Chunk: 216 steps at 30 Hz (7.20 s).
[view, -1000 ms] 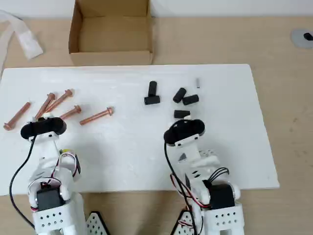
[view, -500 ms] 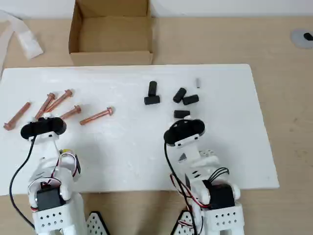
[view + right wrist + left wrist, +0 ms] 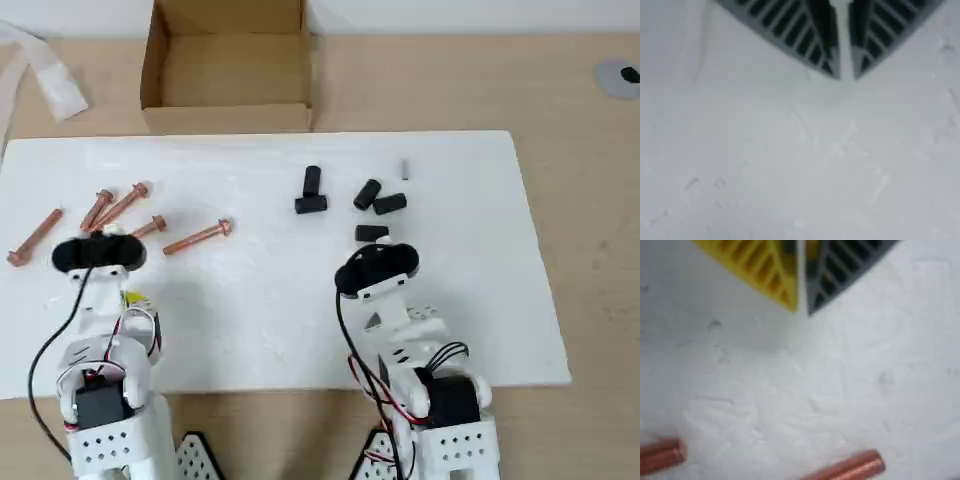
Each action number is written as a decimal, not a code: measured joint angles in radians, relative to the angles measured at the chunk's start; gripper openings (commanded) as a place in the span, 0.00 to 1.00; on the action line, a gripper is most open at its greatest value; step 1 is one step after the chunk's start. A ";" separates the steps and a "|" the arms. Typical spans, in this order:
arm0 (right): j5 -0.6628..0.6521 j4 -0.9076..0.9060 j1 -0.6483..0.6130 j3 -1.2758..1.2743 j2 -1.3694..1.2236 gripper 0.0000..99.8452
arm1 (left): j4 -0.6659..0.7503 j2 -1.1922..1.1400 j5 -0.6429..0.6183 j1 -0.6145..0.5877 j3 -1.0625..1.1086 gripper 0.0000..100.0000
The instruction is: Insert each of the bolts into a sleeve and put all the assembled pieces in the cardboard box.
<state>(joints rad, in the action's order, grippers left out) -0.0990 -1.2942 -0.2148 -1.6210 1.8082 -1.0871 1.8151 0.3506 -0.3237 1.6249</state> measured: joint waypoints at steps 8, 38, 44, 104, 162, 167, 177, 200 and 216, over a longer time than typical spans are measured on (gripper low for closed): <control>0.000 0.000 -0.032 0.000 0.000 0.01 | 0.040 -0.054 -0.057 -0.186 -0.058 0.17; 0.058 0.021 -0.031 -0.008 0.000 0.01 | -0.502 -2.220 0.614 -0.130 -2.031 0.16; 0.058 0.052 -0.031 -0.015 0.000 0.01 | -0.502 -2.372 0.652 -0.103 -2.176 0.16; 0.058 0.052 -0.031 -0.015 0.000 0.01 | -0.632 -2.834 0.546 -0.104 -2.634 0.14; 0.025 0.184 -0.012 -0.032 0.000 0.01 | -0.660 -2.501 0.364 -0.176 -2.547 0.01; 0.025 0.183 -0.012 0.112 -0.112 0.01 | -0.660 -2.216 0.244 -0.176 -2.363 0.01; 0.110 0.109 -0.012 0.844 -0.899 0.01 | -0.603 -1.481 0.121 -0.141 -1.705 0.01; 0.094 0.046 -0.198 1.955 -2.259 0.01 | -0.137 -0.370 -0.163 -0.140 -0.747 0.01; 0.295 -0.201 -0.190 2.354 -2.418 0.12 | -0.115 -0.120 -0.180 -0.140 -0.617 0.01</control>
<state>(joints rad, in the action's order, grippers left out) 0.1956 -1.4952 -0.4051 0.7327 -0.6099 -1.2022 1.6955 0.1711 -0.4634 1.0081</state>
